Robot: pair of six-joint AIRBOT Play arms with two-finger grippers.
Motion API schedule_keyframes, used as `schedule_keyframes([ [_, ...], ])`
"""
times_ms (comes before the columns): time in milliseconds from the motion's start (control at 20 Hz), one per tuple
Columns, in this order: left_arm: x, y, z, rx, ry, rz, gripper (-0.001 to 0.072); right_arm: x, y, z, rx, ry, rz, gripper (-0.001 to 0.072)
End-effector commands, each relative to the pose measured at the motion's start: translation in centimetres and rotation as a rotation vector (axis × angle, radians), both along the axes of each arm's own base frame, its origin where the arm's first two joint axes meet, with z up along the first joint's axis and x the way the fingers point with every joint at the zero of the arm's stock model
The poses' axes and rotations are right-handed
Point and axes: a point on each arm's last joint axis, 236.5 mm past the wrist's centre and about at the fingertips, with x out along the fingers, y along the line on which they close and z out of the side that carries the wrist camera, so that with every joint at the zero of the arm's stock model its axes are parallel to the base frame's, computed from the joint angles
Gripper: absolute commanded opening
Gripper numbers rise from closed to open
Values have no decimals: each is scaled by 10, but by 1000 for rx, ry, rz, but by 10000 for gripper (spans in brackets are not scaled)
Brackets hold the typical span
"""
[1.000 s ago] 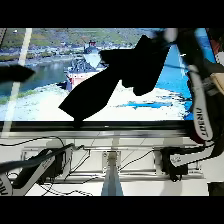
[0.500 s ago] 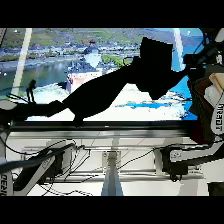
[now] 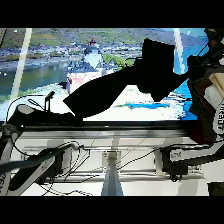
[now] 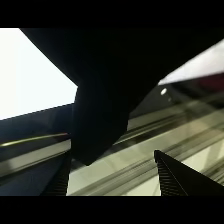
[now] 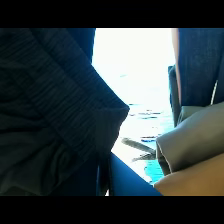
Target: Fold the clothes and pants, and hang the long-sleeved shirts on hangers.
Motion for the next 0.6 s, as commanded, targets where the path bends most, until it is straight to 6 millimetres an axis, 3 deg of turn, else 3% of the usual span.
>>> schedule_keyframes([
  [0,0,-9,-16,65,-127,-227,595,1,5,0,24,-5,1,14],
  [50,6,-7,-20,93,-163,-246,590,1,6,0,28,-7,1,13],
  [200,22,4,-26,163,-219,-231,320,3,9,0,41,-14,2,13],
  [300,20,8,-29,182,-217,-250,227,5,9,1,39,-24,3,14],
  [400,20,9,-29,192,-238,-289,10,7,11,1,47,-33,4,13],
  [500,35,12,-23,217,-309,-324,10,13,21,3,90,-57,9,13],
  [550,55,21,-15,263,-369,-315,10,19,29,6,125,-85,13,13],
])
